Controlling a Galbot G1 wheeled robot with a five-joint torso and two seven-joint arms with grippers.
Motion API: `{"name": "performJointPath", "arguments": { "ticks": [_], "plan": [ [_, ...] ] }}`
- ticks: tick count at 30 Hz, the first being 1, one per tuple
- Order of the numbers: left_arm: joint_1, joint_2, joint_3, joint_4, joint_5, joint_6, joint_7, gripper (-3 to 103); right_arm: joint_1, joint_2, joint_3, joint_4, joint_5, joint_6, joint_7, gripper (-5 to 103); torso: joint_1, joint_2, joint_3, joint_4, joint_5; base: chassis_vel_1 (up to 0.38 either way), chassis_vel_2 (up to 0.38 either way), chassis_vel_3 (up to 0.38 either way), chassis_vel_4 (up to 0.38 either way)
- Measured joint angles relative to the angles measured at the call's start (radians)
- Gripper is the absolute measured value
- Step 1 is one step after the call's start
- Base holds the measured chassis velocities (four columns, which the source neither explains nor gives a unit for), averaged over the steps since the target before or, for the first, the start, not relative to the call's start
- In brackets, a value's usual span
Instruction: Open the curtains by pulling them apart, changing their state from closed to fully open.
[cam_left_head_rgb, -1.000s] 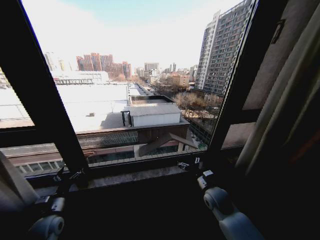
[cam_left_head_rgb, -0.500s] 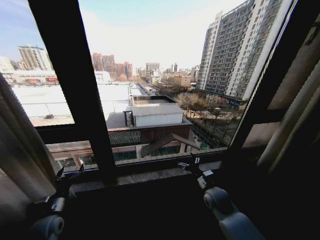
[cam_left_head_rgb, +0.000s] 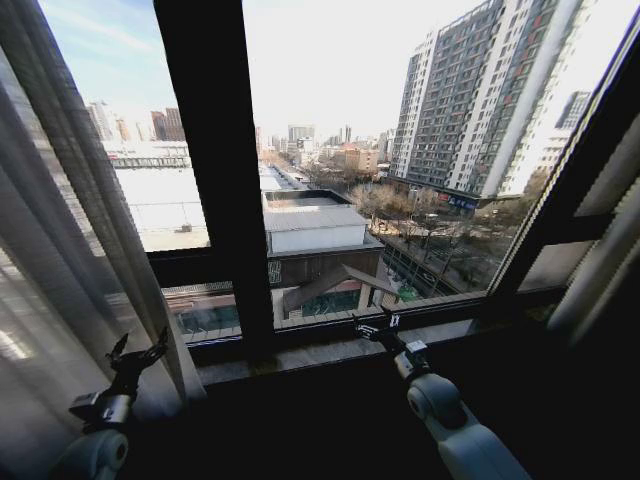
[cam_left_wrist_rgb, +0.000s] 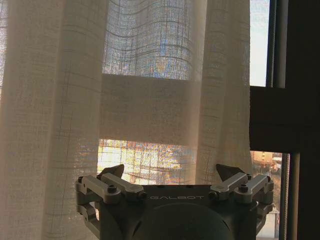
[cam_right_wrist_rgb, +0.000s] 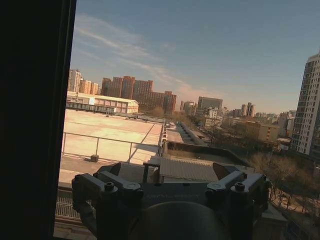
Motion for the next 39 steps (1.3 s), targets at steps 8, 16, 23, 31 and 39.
{"name": "performJointPath", "arguments": {
  "ticks": [8,16,23,31,39],
  "plan": [
    [0.000,0.000,0.001,0.000,0.000,0.000,0.001,100,0.000,-0.001,0.001,0.000,0.000,0.000,0.000,100,0.000,0.000,0.000,-0.0011,0.0014,0.000,-0.013,0.019,0.005],
    [0.000,0.000,0.001,0.000,0.000,0.000,0.001,100,0.000,0.000,0.001,0.000,0.000,0.000,0.000,100,0.000,0.000,0.000,-0.0003,0.0001,-0.013,-0.026,0.005,0.021],
    [0.000,0.000,0.000,0.000,0.000,0.000,0.001,100,0.000,0.000,0.000,0.000,0.000,0.000,0.000,100,0.000,0.000,0.000,-0.0005,0.0008,0.000,0.000,0.000,0.000],
    [0.000,0.000,0.000,0.000,0.000,0.000,0.001,100,0.000,0.000,0.000,0.000,0.000,0.000,0.000,100,0.000,0.000,0.000,-0.0004,0.0006,0.000,0.000,0.000,0.000],
    [0.000,0.000,0.000,0.000,0.000,0.000,0.001,100,0.000,0.000,0.000,0.000,0.000,0.000,0.000,100,0.000,0.000,0.000,-0.0005,0.0007,-0.005,-0.005,0.004,0.007]
  ]
}}
